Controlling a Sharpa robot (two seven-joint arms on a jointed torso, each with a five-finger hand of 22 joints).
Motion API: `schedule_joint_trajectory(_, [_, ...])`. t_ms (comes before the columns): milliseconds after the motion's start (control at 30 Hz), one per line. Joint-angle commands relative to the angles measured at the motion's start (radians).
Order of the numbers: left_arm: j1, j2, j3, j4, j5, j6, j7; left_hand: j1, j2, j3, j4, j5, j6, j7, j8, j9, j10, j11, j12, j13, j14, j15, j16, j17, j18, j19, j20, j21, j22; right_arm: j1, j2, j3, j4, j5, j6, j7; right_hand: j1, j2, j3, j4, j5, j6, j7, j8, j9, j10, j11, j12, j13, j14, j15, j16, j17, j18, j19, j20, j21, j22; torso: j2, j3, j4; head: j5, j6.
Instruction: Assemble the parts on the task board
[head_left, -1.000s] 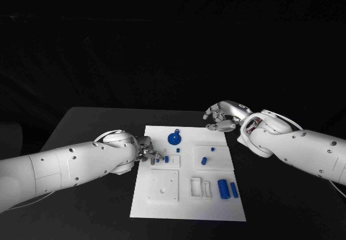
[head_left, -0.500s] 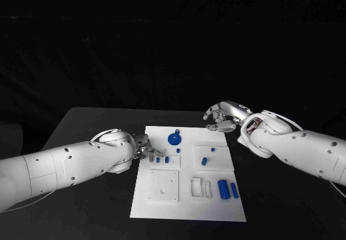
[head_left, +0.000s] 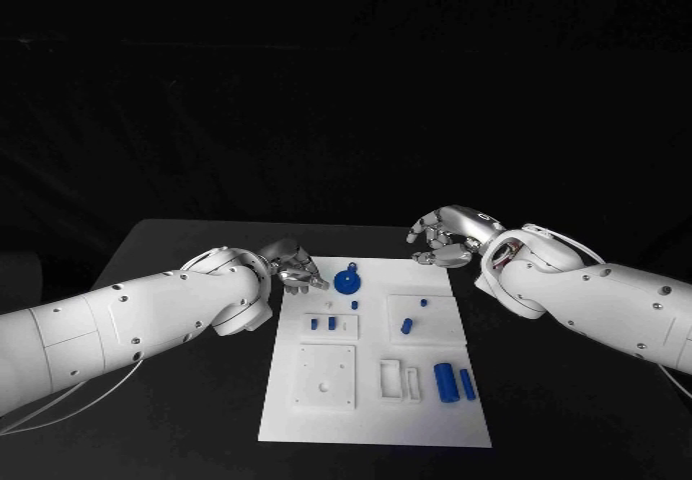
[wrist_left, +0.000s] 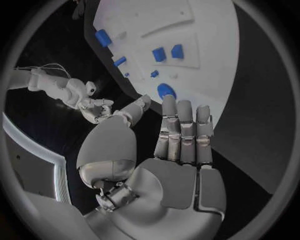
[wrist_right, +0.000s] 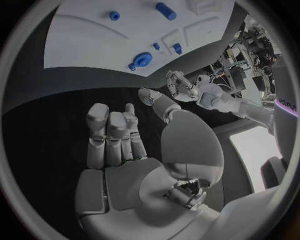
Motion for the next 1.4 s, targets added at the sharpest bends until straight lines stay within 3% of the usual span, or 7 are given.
schedule_joint_trajectory(33, [0.001, 0.021, 0.000, -0.006, 0.054, -0.081, 0.238, 0.102, 0.017, 0.015, -0.067, 0.000, -0.029, 0.018, -0.016, -0.013, -0.045, 0.030, -0.100, -0.050, -0.033, 0.047, -0.062, -0.028, -0.017, -0.040, -0.061, -0.044, -0.015, 0.000, 0.001, 0.000, -0.005, -0.006, 0.002, 0.002, 0.003, -0.004, -0.003, 0.001, 0.004, 0.001, 0.009, 0.001, 0.001, -0.002, -0.003, 0.005, -0.001, 0.006, -0.004, -0.003, 0.001, 0.062, -0.001, -0.006, -0.004, 0.015, 0.001, -0.0005, -0.0009, -0.003, 0.005])
schedule_joint_trajectory(167, [0.000, 0.047, 0.000, -0.024, -0.032, -0.041, 0.340, 0.225, 0.009, 0.044, -0.084, -0.009, -0.044, 0.031, -0.029, -0.038, -0.076, 0.080, -0.267, -0.136, -0.025, 0.061, -0.072, -0.028, -0.010, -0.041, -0.044, -0.052, -0.009, 0.000, 0.003, 0.000, -0.009, -0.003, 0.000, 0.004, 0.003, -0.004, -0.003, 0.001, 0.004, 0.000, 0.009, 0.001, 0.001, -0.003, -0.003, 0.005, -0.001, 0.006, -0.004, -0.003, 0.001, 0.062, -0.001, -0.006, -0.004, 0.015, 0.001, -0.0013, -0.0007, -0.006, 0.007])
schedule_joint_trajectory(300, [0.000, 0.076, 0.000, -0.042, -0.204, -0.049, 0.369, 0.264, 0.016, 0.032, -0.086, -0.013, -0.043, 0.030, -0.036, -0.058, -0.062, 0.092, -0.362, -0.191, -0.018, 0.066, -0.072, -0.023, -0.004, -0.034, -0.039, -0.058, -0.003, 0.000, 0.006, 0.000, -0.011, 0.002, -0.005, 0.006, 0.003, -0.004, -0.003, 0.001, 0.004, -0.001, 0.009, 0.000, 0.001, -0.003, -0.002, 0.004, -0.002, 0.005, -0.004, -0.004, 0.001, 0.062, -0.002, -0.006, -0.005, 0.015, 0.002, -0.0021, -0.0011, -0.009, 0.010])
schedule_joint_trajectory(333, [0.000, 0.085, -0.001, -0.050, -0.232, -0.045, 0.373, 0.268, 0.004, 0.027, -0.085, -0.024, -0.039, 0.028, -0.035, -0.060, -0.070, 0.096, -0.380, -0.200, -0.014, 0.068, -0.070, -0.021, -0.002, -0.031, -0.039, -0.058, -0.001, 0.000, 0.007, 0.000, -0.012, 0.004, -0.005, 0.006, 0.003, -0.004, -0.003, 0.001, 0.004, -0.001, 0.009, 0.000, 0.001, -0.003, -0.002, 0.004, -0.002, 0.005, -0.004, -0.004, 0.001, 0.062, -0.002, -0.006, -0.005, 0.014, 0.002, -0.0023, -0.0012, -0.010, 0.011])
schedule_joint_trajectory(567, [-0.010, 0.145, -0.004, -0.119, -0.408, -0.037, 0.398, 0.270, -0.012, 0.014, -0.082, -0.037, -0.024, 0.026, -0.039, -0.076, -0.029, 0.090, -0.443, -0.235, 0.039, 0.058, -0.026, 0.004, 0.017, 0.022, -0.046, -0.035, 0.014, 0.000, 0.012, 0.000, -0.011, 0.004, -0.008, 0.005, 0.003, -0.004, 0.000, 0.003, 0.004, -0.006, 0.011, -0.003, -0.001, -0.009, -0.001, -0.003, -0.006, -0.001, -0.003, -0.011, -0.002, 0.062, -0.008, -0.004, -0.011, 0.012, 0.003, -0.0013, -0.0021, -0.013, 0.015])
schedule_joint_trajectory(833, [-0.030, 0.192, -0.013, -0.167, -0.507, 0.019, 0.389, 0.277, -0.013, 0.012, -0.083, -0.025, -0.019, 0.027, -0.047, -0.090, -0.024, 0.094, -0.515, -0.267, 0.078, 0.059, 0.019, 0.027, 0.038, 0.067, -0.049, -0.008, 0.031, 0.000, 0.015, 0.000, -0.010, 0.004, -0.008, 0.005, 0.003, -0.003, 0.000, 0.003, 0.004, -0.007, 0.011, -0.003, -0.001, -0.009, -0.001, -0.004, -0.007, -0.001, -0.002, -0.011, -0.002, 0.062, -0.008, -0.004, -0.012, 0.012, 0.003, 0.0005, -0.0026, -0.015, 0.013])
schedule_joint_trajectory(1400, [-0.058, 0.238, -0.017, -0.240, -0.551, 0.027, 0.382, 0.266, -0.027, 0.009, -0.079, -0.032, -0.037, 0.037, -0.070, -0.118, -0.026, 0.108, -0.600, -0.310, 0.098, 0.072, 0.054, 0.042, 0.061, 0.091, -0.034, 0.008, 0.049, 0.000, 0.014, 0.000, -0.001, 0.004, -0.006, 0.003, 0.003, -0.003, 0.001, 0.004, 0.004, -0.007, 0.011, -0.003, -0.001, -0.008, -0.001, -0.005, -0.009, -0.001, -0.002, -0.012, -0.002, 0.062, -0.008, -0.004, -0.012, 0.011, 0.002, -0.0007, 0.0001, -0.025, 0.006])
